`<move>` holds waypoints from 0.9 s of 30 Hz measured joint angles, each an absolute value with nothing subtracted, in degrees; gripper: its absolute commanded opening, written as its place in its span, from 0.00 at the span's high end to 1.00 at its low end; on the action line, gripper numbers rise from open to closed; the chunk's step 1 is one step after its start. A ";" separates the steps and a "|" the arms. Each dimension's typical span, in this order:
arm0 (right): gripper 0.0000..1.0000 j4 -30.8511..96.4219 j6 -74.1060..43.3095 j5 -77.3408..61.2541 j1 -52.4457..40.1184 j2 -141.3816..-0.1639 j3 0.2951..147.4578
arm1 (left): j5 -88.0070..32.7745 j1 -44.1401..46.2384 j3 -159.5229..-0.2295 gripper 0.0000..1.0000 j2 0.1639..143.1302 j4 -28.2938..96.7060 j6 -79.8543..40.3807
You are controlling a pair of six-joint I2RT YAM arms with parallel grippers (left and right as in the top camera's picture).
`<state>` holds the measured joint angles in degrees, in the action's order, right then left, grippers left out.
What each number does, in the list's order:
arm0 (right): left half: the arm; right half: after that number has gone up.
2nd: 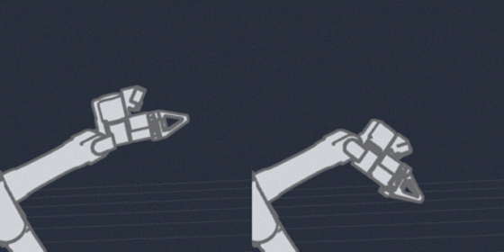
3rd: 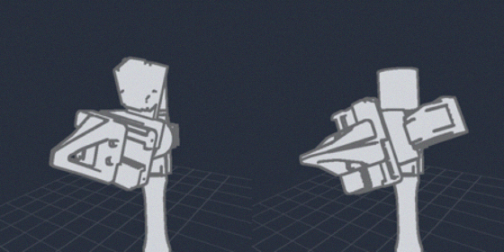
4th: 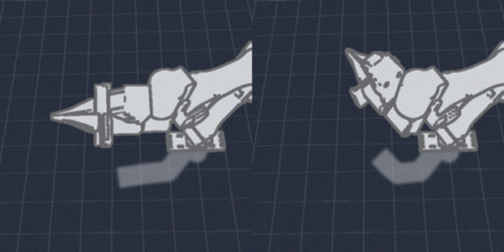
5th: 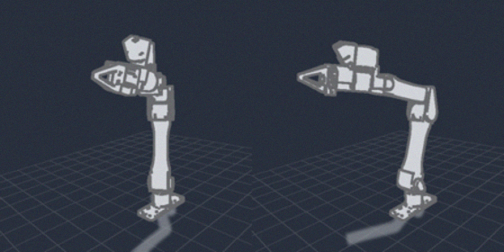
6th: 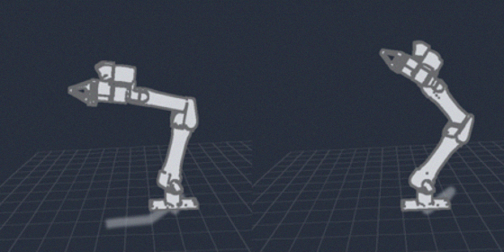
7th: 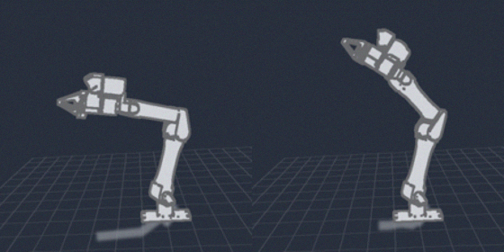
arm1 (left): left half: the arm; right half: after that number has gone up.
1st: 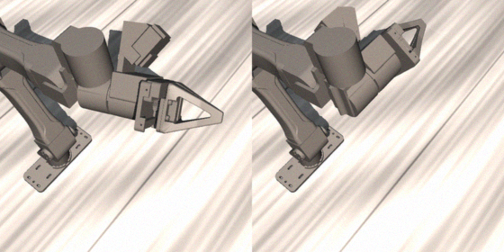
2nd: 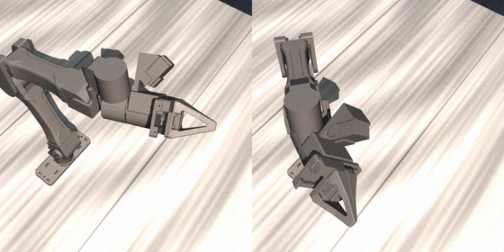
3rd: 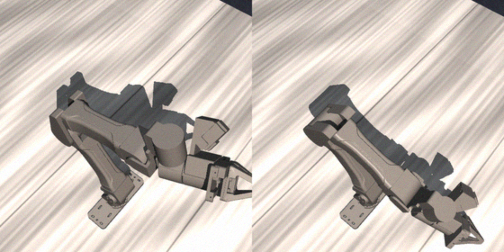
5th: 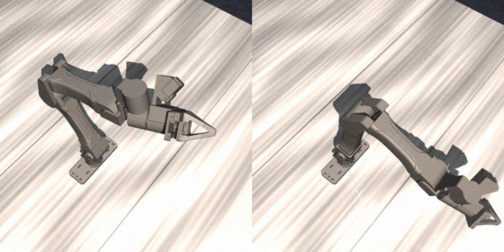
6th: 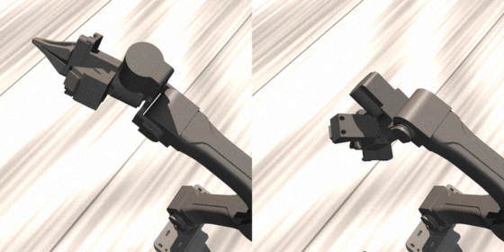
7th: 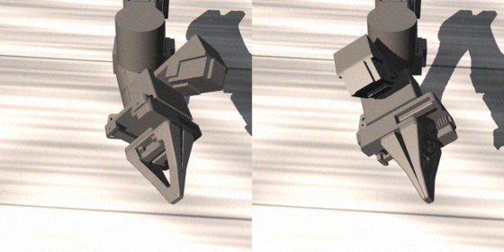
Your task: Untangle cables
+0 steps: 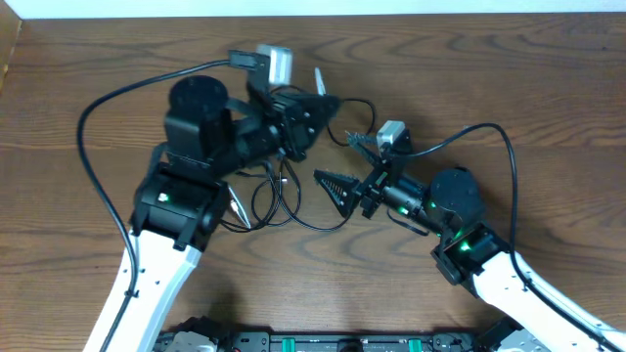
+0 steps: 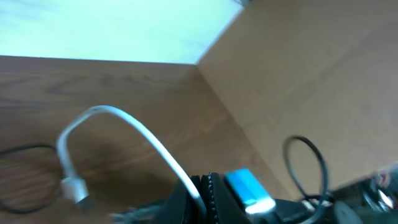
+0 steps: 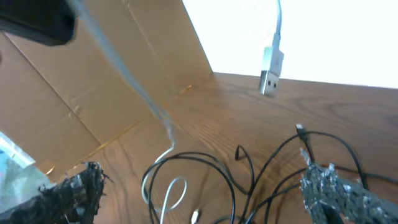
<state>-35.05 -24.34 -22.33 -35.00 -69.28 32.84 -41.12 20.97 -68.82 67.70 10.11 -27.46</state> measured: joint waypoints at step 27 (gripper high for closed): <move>0.99 -50.94 -23.90 -19.73 -35.05 -76.01 32.84 | -41.67 29.36 -68.82 0.92 67.70 5.58 -28.47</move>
